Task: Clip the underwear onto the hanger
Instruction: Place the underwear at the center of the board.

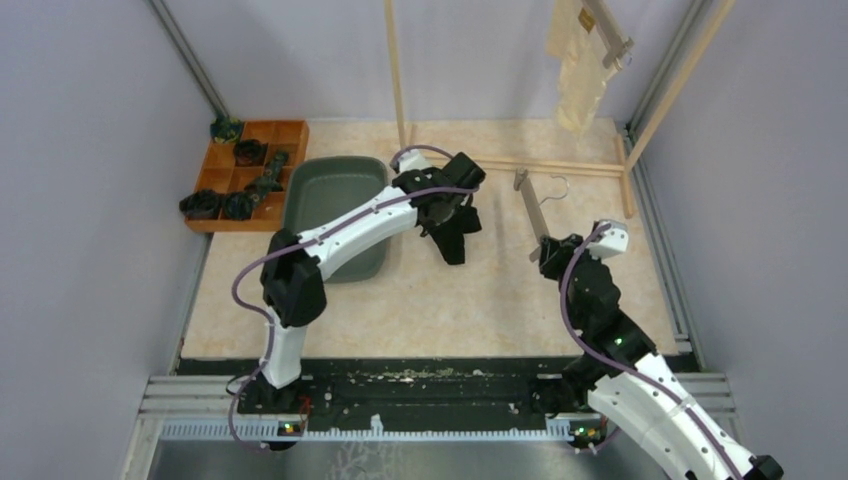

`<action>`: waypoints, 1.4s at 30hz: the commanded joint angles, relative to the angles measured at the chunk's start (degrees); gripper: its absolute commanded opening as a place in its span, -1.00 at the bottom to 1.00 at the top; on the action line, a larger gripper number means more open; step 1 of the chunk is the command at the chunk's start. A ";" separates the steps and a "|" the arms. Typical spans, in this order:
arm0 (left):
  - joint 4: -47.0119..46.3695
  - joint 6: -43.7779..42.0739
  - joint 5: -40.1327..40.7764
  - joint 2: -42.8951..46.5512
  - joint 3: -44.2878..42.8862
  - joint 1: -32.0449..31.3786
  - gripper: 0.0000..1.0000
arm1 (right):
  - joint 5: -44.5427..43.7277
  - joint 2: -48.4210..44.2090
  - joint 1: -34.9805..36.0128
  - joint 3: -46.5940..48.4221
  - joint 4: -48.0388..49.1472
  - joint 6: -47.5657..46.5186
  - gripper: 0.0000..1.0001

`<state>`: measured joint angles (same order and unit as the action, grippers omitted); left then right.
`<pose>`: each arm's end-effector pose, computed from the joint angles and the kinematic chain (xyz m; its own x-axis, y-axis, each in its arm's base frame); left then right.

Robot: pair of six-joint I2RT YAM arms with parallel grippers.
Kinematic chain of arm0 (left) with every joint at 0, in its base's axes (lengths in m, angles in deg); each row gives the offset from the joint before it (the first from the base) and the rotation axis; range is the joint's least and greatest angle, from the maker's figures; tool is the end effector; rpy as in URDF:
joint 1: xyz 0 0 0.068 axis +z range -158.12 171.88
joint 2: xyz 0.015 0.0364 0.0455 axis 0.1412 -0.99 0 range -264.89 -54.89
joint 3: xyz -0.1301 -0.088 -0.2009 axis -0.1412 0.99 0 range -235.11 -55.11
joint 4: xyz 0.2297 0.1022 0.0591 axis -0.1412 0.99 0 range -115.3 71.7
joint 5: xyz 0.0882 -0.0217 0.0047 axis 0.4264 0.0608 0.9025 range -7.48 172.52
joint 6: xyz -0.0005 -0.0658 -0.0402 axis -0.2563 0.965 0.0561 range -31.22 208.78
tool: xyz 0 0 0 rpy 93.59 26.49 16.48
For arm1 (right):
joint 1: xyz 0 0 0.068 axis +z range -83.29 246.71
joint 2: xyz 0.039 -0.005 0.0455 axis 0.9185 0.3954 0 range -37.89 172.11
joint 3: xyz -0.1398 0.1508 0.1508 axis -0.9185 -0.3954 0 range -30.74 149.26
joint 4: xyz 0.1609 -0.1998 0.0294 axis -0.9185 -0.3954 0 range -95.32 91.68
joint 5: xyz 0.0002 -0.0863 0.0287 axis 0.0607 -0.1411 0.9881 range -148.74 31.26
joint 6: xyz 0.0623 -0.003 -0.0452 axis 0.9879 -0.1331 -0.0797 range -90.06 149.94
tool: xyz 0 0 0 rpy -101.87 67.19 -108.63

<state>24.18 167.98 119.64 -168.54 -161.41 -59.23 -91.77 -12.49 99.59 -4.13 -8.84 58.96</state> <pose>0.3038 -0.3138 0.2613 -0.5046 -0.6220 -0.5987 -0.4387 0.7820 -0.4428 0.1586 0.0599 0.2631 -0.1205 0.4064 -0.9057 0.0629 0.9137 0.4016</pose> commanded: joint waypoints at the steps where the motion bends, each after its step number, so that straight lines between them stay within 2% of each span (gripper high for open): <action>1: 6.59 3.39 4.32 -4.91 -5.81 0.71 -1.00 | -0.40 -1.59 0.43 0.47 1.92 0.58 -1.00; 6: 2.76 0.13 2.17 -7.55 -7.75 3.29 -0.98 | -0.28 -2.05 0.43 0.46 1.39 0.53 -1.00; 7: 1.87 -0.20 2.09 -7.52 -7.47 3.88 -0.83 | -0.27 -2.05 0.43 0.48 1.33 0.45 -1.00; 9: -3.47 -4.91 1.68 -6.78 -5.51 4.69 0.15 | -0.11 -2.07 0.43 0.40 1.35 0.36 -1.00; 10: -5.34 -6.48 1.61 -6.03 -4.44 5.04 0.47 | -0.10 -2.08 0.43 0.44 1.39 0.32 -1.00; 12: -9.50 -7.99 2.20 -4.07 -1.63 5.21 0.85 | -0.12 -2.03 0.43 0.25 1.60 0.18 -1.00; 13: -11.75 -9.64 2.49 -2.84 0.13 5.23 0.92 | -0.10 -2.03 0.43 0.22 1.75 0.15 -1.00; 16: -17.54 -12.90 2.81 1.45 5.86 5.16 0.96 | 0.07 -1.81 0.43 0.01 2.09 -0.05 -1.00; 19: -21.56 -16.91 3.12 5.92 11.80 4.36 0.89 | 0.30 -1.23 0.43 -0.09 2.51 -0.01 -1.00; 23: -24.91 -23.18 4.47 9.31 17.62 1.60 0.62 | 0.82 -0.56 0.43 -0.30 3.32 -0.04 -1.00; 26: -21.49 -23.98 8.14 8.81 18.14 -1.55 0.54 | 1.19 -0.18 0.45 -0.46 3.67 0.02 -1.00; 29: -16.70 -21.27 13.35 5.87 17.86 -4.72 0.53 | 1.42 -0.14 0.43 -0.57 3.79 0.00 -1.00; 31: -11.57 -16.54 16.63 3.53 17.44 -6.28 0.54 | 1.65 -0.12 0.43 -0.67 3.77 0.03 -1.00; 35: -3.40 -8.22 17.51 -0.91 16.27 -6.81 0.63 | 1.90 -0.29 0.40 -0.73 3.55 0.14 -1.00; 42: -4.57 -5.39 19.21 -2.46 20.89 -6.81 0.68 | 2.12 -0.41 0.43 -1.09 3.75 0.08 -1.00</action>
<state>16.88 157.62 134.11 -171.82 -142.59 -66.31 -90.24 -12.35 99.59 -5.33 -9.32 59.09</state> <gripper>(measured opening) 0.833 0.153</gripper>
